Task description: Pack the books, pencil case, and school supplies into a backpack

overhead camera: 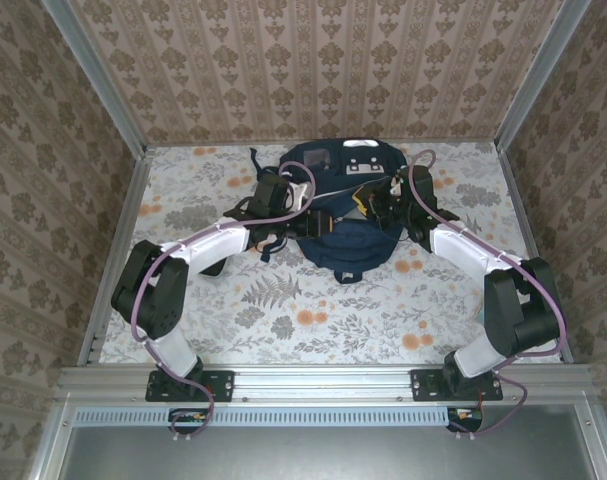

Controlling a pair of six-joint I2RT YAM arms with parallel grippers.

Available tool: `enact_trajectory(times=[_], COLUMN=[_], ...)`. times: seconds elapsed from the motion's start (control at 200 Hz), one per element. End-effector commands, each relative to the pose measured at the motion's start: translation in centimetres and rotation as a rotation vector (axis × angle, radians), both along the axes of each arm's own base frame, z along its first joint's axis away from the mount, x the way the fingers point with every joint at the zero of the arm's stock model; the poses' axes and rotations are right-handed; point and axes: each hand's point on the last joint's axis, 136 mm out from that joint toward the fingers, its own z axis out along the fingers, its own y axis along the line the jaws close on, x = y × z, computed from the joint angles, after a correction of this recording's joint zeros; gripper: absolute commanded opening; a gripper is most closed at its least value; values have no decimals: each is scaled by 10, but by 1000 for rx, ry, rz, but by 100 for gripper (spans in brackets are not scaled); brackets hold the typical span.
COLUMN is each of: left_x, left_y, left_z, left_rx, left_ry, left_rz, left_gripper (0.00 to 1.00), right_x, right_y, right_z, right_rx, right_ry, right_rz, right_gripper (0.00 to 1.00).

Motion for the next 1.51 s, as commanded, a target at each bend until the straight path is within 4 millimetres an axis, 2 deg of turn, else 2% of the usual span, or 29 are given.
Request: enact_trajectory(times=[0.0,0.25,0.445,0.505,0.755,0.9,0.985,1.185,1.34,1.5], left_x=[0,-9,-5,-5,-5,1,-1,-9,-11,-9], left_y=[-18,-19,-19,-20,-21,-16,-13,-20,-22,-23], left_z=[29,31,30,31,31,26,22,16,6,2], left_rx=[-124,-132,-124,-128,-126,-80,-60,-12,71,126], left_ry=[-48,-51,-63,-67,-82,-98,-98,-109,-127,-144], left_rz=[-55,-83,-69,-72,-79,-46,-46,-73,-68,-63], left_gripper=[44,33,28,23,22,12,14,31,31,26], right_x=[-1,0,0,0,-1,-2,-3,-3,-3,-4], right_y=[14,15,14,14,13,12,10,12,13,13], right_z=[27,23,23,21,20,17,18,19,20,20], right_rx=[64,61,55,49,45,35,23,26,28,29], right_ry=[-78,-66,-63,-58,-53,-46,-48,-51,-52,-54], right_rz=[57,58,56,54,53,51,46,53,57,60], right_gripper=[15,15,14,14,14,13,13,13,13,13])
